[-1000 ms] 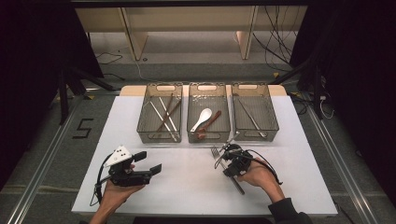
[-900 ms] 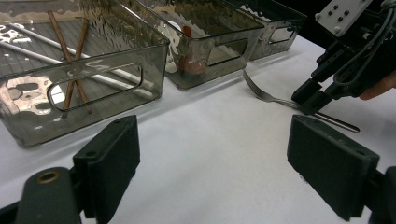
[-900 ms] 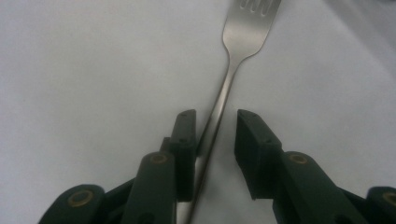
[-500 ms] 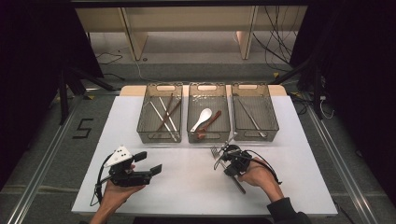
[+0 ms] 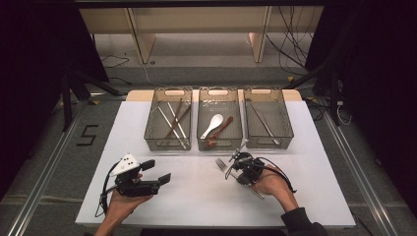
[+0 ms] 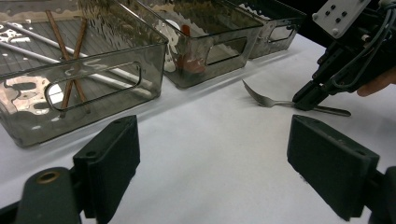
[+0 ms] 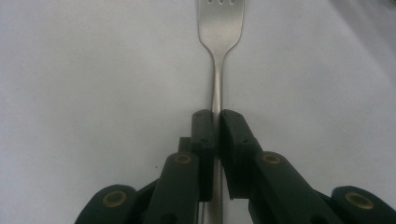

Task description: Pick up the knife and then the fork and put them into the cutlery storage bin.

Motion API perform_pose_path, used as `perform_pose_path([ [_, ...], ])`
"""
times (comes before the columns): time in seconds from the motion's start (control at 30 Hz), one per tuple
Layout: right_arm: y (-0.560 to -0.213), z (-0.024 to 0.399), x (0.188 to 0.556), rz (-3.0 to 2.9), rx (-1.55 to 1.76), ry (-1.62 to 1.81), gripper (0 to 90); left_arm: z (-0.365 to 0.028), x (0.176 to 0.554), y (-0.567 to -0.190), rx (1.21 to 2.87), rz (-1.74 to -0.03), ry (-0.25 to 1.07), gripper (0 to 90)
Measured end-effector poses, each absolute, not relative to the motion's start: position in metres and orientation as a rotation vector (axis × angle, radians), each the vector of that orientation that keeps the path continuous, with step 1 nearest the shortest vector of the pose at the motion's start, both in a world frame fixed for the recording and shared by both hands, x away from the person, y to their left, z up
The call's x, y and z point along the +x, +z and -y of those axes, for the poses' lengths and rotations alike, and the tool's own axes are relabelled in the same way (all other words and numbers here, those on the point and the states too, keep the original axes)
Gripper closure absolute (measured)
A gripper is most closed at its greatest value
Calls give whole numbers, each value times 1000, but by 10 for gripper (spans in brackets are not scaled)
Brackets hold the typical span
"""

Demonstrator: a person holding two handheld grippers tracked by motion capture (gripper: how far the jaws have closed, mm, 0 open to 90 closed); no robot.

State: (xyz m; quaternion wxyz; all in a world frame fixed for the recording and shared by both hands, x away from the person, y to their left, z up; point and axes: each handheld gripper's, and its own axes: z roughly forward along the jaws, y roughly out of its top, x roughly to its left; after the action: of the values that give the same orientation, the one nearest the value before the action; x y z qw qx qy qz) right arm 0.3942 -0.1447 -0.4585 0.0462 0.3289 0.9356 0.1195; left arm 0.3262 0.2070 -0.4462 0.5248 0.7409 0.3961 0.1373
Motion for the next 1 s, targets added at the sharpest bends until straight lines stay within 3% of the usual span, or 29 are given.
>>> perform_pose_path([
  [0.4,-454,148,393,-2849,964,393,851,-207,326,-446,1774,-948,329,167],
  [1.0,-411,172,394,-2727,1007,610,851,-207,326,-447,1772,-951,332,167],
])
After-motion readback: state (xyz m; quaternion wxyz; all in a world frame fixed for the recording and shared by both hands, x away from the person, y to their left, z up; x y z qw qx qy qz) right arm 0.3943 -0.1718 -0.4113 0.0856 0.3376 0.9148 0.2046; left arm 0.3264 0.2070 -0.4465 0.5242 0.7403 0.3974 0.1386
